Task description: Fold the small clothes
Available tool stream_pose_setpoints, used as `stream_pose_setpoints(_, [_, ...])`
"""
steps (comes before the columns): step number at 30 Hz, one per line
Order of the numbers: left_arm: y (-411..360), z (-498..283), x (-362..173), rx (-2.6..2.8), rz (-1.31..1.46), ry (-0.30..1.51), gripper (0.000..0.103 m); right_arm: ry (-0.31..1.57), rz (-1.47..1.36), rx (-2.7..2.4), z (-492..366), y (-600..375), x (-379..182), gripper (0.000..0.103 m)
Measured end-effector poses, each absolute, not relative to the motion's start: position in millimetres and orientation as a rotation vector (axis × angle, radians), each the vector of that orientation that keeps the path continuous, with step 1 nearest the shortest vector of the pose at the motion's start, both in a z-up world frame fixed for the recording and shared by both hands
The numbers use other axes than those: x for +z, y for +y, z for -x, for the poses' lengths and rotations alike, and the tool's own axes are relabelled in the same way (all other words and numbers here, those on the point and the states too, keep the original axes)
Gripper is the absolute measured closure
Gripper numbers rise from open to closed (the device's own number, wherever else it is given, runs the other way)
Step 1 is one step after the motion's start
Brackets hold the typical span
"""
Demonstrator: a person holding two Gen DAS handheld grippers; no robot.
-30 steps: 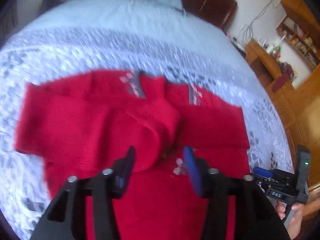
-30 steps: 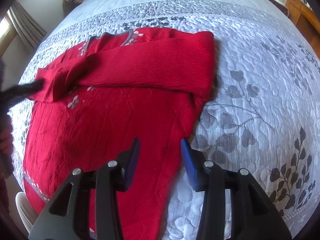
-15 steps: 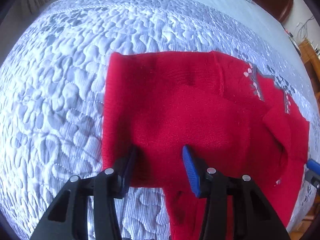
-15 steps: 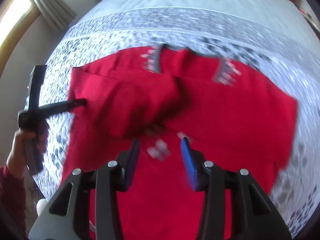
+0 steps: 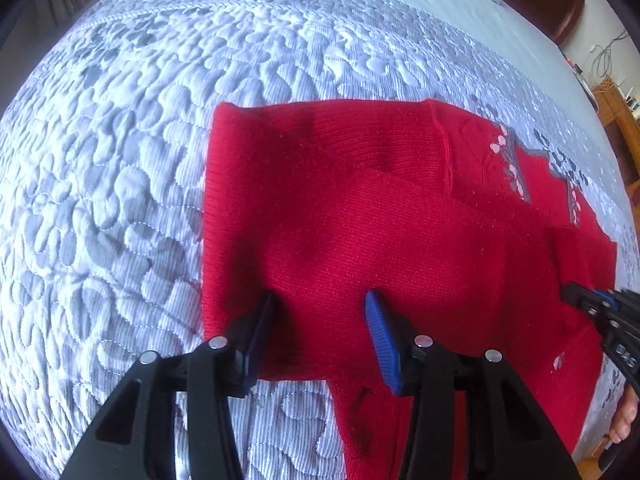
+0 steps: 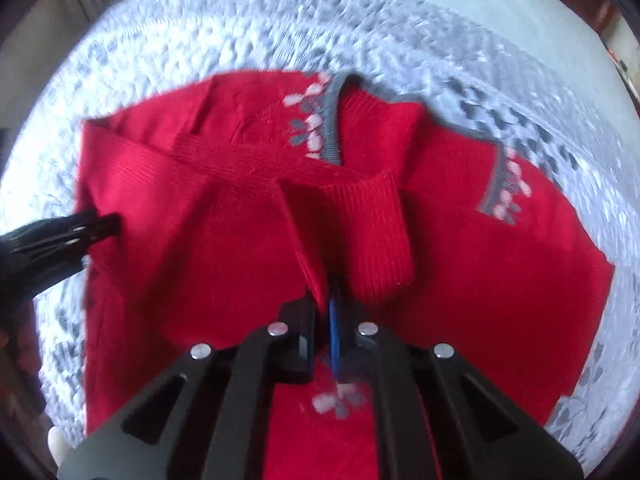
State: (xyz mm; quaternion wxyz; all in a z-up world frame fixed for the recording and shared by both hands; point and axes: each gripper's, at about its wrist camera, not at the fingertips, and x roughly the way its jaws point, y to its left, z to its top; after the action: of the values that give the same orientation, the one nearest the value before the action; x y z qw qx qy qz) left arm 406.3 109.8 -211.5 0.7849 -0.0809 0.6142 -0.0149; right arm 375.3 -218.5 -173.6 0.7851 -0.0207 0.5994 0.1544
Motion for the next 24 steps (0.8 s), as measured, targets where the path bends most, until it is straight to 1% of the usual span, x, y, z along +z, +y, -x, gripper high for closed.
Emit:
stream_pose_setpoints(1, [110.3, -406.3, -211.4, -0.032, 0.178, 1.324, 0.055, 1.277, -0.010, 0.351, -365.3, -234.7, -166.8, 0.099])
stream_pose_setpoints(3, [109.1, -405.8, -211.6, -0.028, 0.175, 1.319, 0.055, 1.278, -0.107, 0.376, -341.8, -267.1, -161.9, 0.094])
stream_pose_setpoints(5, [108.2, -402.7, -210.9, -0.019, 0.164, 1.310, 0.054, 1.287, -0.118, 0.355, -316.2, -293.1, -167.0, 0.086])
stream_pose_setpoints(7, [105.9, -401.8, -210.8, -0.007, 0.159, 1.304, 0.054, 1.300, -0.095, 0.322, -295.6, -310.8, -176.3, 0.060])
stream_pose_setpoints(9, [103.1, -402.4, -210.8, 0.003, 0.155, 1.301, 0.054, 1.312, -0.103, 0.296, -278.7, -334.7, -187.5, 0.059])
stream_pose_setpoints(11, [101.3, -402.3, -210.0, 0.012, 0.150, 1.293, 0.054, 1.325, -0.169, 0.295, -275.9, -355.3, -194.9, 0.059])
stream_pose_setpoints(16, [104.3, -392.2, -190.2, 0.024, 0.194, 1.235, 0.054, 1.350, -0.329, 0.332, -309.5, -363.6, -202.9, 0.059])
stream_pose_setpoints(18, [108.4, -386.7, -181.1, 0.022, 0.206, 1.213, 0.047, 1.379, -0.398, 0.364, -327.9, -360.1, -212.9, 0.059])
stream_pose_setpoints(22, [125.6, -375.5, -159.5, 0.060, 0.213, 1.150, 0.046, 1.424, -0.440, 0.361, -348.4, -337.1, -228.5, 0.059])
stream_pose_setpoints(24, [132.9, -370.9, -151.3, 0.074, 0.196, 1.124, 0.044, 1.417, -0.454, 0.363, -350.9, -332.4, -232.8, 0.068])
